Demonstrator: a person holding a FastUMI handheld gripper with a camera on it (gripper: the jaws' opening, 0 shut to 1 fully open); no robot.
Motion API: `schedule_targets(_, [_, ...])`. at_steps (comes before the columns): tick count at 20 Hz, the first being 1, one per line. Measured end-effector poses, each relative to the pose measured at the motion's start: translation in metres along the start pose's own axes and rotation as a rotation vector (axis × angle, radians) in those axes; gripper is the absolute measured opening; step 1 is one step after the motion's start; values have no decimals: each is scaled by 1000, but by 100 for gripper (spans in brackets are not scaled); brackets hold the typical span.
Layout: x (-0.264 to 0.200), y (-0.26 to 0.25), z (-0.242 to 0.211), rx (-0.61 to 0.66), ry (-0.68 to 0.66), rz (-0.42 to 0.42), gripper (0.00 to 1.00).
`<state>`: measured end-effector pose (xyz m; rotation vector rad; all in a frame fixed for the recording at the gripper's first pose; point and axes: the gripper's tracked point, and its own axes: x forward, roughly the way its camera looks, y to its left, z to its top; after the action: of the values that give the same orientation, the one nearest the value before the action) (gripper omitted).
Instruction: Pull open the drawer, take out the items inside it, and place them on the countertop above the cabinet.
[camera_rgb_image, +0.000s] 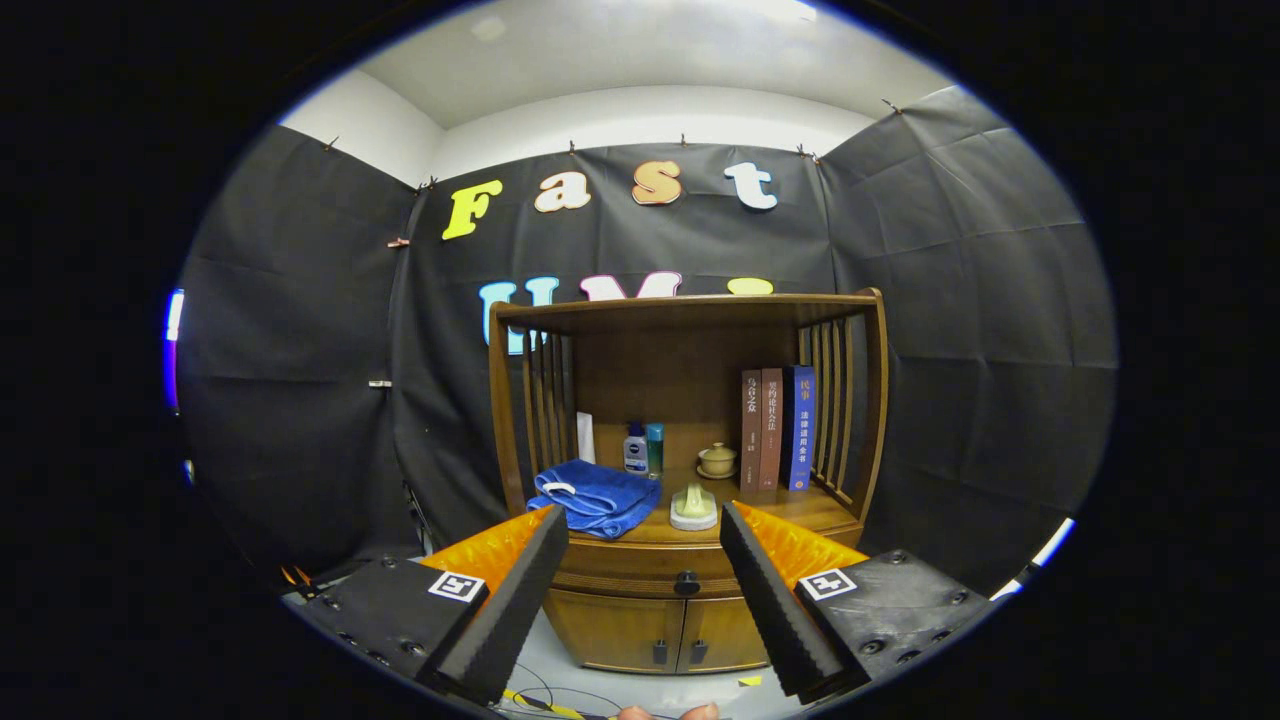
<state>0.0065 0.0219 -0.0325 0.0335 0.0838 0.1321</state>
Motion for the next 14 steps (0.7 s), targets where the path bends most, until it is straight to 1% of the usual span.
schedule_targets(14, [2,2,1,-5,-3,2,98])
